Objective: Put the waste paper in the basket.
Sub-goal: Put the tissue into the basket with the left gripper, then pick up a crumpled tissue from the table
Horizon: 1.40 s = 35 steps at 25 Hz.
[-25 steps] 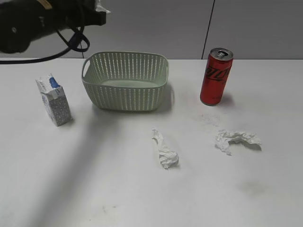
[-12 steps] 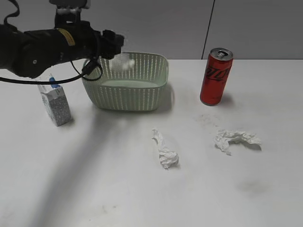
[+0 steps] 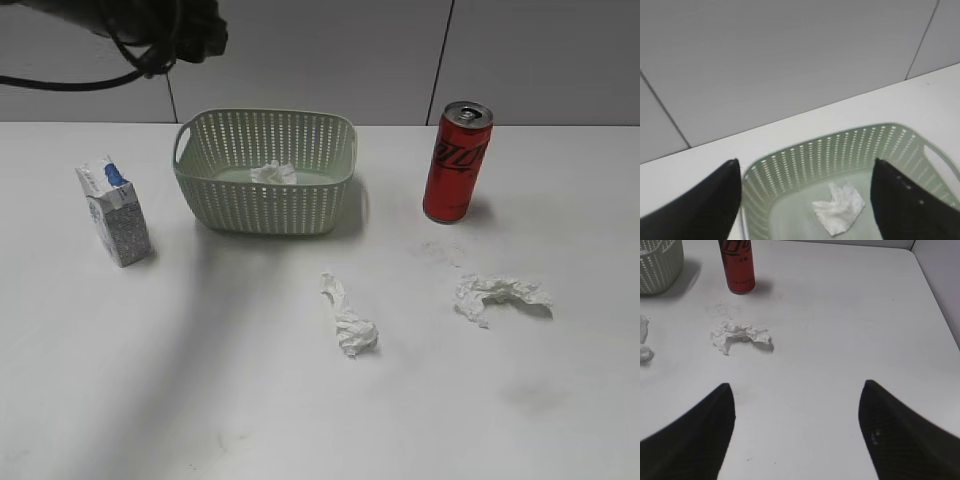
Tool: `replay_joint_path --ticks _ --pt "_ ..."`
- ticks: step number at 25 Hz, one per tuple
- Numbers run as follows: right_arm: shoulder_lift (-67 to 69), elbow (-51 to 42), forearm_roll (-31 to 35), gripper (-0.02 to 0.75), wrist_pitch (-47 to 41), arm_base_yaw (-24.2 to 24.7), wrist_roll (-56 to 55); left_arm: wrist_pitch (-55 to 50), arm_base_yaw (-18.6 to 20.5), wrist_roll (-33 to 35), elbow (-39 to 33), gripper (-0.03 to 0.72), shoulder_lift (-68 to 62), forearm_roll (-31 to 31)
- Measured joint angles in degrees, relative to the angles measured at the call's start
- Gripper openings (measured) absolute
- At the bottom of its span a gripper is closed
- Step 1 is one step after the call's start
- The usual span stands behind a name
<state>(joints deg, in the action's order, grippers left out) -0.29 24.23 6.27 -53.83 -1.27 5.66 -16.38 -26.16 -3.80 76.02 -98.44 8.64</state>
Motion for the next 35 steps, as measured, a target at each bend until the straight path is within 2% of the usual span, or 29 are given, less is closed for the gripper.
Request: replay_joint_path --ticks 4,7,11,19,27,35 --pt "0.0 0.0 0.0 0.584 0.0 0.0 0.0 -11.6 -4.6 9.1 2.4 0.578 1.4 -6.3" --pt "0.0 0.0 0.0 0.584 0.0 0.0 0.0 -19.1 -9.0 11.6 2.5 0.577 1.1 -12.6" --pt "0.0 0.0 0.0 0.584 0.0 0.0 0.0 -22.1 -13.1 8.1 2.5 0.575 -0.3 -19.6" --pt "0.0 0.0 0.0 0.584 0.0 0.0 0.0 -23.2 -21.1 -4.8 2.5 0.575 -9.3 -18.0" --pt "0.0 0.0 0.0 0.584 0.0 0.0 0.0 -22.7 -22.0 -9.3 2.5 0.568 -18.4 -18.0" --pt "0.0 0.0 0.0 0.584 0.0 0.0 0.0 -17.1 -22.0 -9.4 2.5 0.501 -21.7 -17.9"
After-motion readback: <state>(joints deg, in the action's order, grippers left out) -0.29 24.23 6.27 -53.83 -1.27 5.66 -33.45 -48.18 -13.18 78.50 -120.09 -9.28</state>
